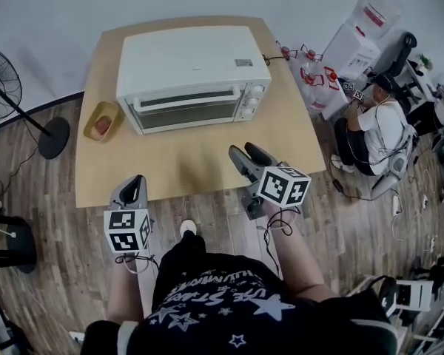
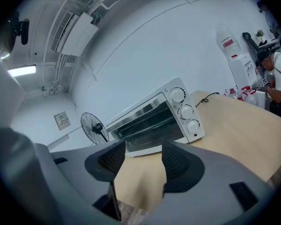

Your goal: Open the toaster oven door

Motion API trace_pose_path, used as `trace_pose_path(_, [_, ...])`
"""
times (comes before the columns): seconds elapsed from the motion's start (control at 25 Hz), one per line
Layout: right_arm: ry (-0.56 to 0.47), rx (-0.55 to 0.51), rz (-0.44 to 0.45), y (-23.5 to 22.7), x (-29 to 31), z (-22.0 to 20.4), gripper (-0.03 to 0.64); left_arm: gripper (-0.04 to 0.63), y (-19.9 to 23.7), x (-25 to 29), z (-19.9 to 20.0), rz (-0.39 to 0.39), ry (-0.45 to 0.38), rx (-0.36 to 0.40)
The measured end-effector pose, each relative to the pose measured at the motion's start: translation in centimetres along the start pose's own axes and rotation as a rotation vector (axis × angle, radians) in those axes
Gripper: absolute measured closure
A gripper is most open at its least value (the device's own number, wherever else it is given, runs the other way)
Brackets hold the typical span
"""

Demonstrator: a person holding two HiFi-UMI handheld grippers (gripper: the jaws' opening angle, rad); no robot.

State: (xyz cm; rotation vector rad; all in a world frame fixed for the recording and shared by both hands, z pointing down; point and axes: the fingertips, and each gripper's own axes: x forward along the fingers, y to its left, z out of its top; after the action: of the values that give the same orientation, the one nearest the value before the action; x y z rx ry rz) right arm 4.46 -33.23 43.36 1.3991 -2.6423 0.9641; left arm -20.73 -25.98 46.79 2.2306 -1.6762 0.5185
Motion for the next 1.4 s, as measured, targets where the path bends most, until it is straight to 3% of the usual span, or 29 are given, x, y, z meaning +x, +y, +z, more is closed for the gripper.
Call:
trace_pose_path(0.64, [-0.147, -0.041, -0.15, -2.0, 7.2, 10.8, 0.436, 0.574, 5.9, 7.0, 6.8, -0.074, -0.047, 0.044])
trace_pose_path(1.0, [-0.071, -0.075, -0.227, -3.3, 10.1, 11.5, 0.46, 0.574, 6.9, 8.8, 7.2, -0.118, -0.046, 0.045])
trace_pose_path(1.4, [-0.085, -0.079, -0.211, -2.9, 9.6, 10.7, 0.472, 0.574, 6.5, 8.5, 5.8, -0.108, -0.018, 0.048])
